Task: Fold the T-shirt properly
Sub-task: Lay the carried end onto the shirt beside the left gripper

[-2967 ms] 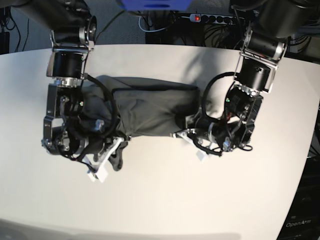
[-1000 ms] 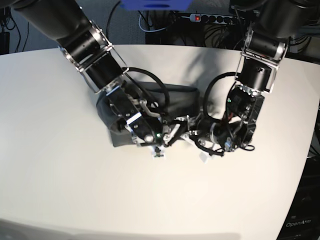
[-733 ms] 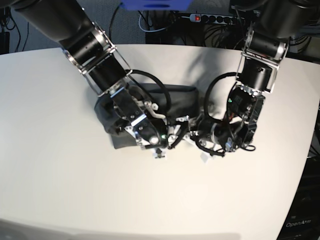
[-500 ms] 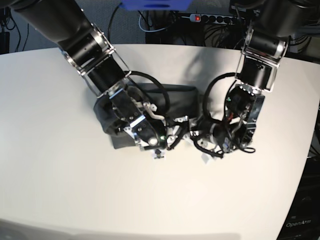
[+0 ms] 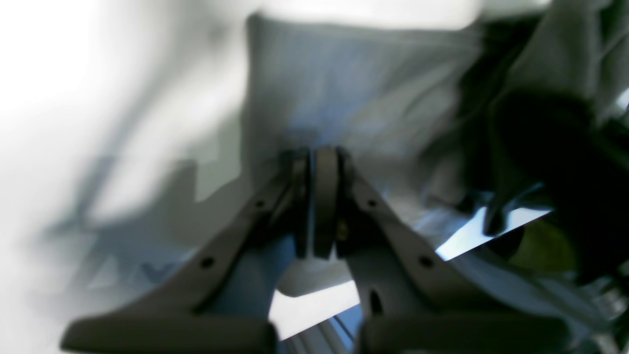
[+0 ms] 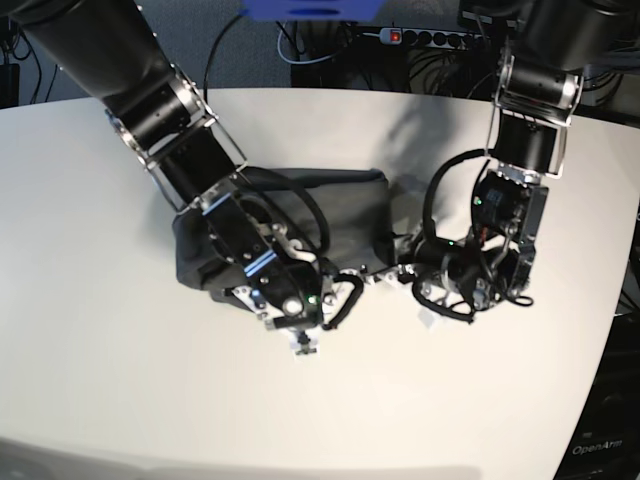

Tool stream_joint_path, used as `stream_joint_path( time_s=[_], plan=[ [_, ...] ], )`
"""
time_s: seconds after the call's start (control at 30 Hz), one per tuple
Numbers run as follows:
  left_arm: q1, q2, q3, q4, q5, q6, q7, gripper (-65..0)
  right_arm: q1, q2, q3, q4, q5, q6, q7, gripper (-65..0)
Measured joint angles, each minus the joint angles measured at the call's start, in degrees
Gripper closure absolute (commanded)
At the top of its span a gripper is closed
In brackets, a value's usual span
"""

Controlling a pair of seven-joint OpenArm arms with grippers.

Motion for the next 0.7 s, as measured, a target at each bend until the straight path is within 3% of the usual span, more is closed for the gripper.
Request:
stream_joint_path(
  time_s=[0.07, 0.17, 0.37, 0.5, 0.7],
  plan=[
    [-0.1, -0.3, 0.0, 0.0, 0.0, 0.0, 0.0, -1.8, 0.9, -0.5, 0.0, -1.4, 0.0, -0.9, 0.0, -0.3],
    [-0.2, -0.7, 0.0, -0.3, 0.1, 0.0, -0.2, -1.8, 1.2, -1.2, 0.0, -2.4, -0.3, -4.9, 0.1, -0.3],
    [-0.2, -0.7, -0.1, -1.6, 0.2, 0.0, -0.2, -1.8, 0.7, -1.9, 0.3, -3.0, -0.4, -8.5, 0.2, -0.3],
    [-0.4, -0.8, -0.1, -5.2, -0.5, -0.3, -3.2, -1.8, 0.1, -2.9, 0.3, -4.0, -0.4, -12.1, 0.2, -0.3],
    [-2.7, -1.6, 5.1, -9.0, -0.6, 0.0, -5.9, -1.8, -0.7, -3.3, 0.6, -4.1, -1.5, -12.7, 0.2, -0.3]
  ],
)
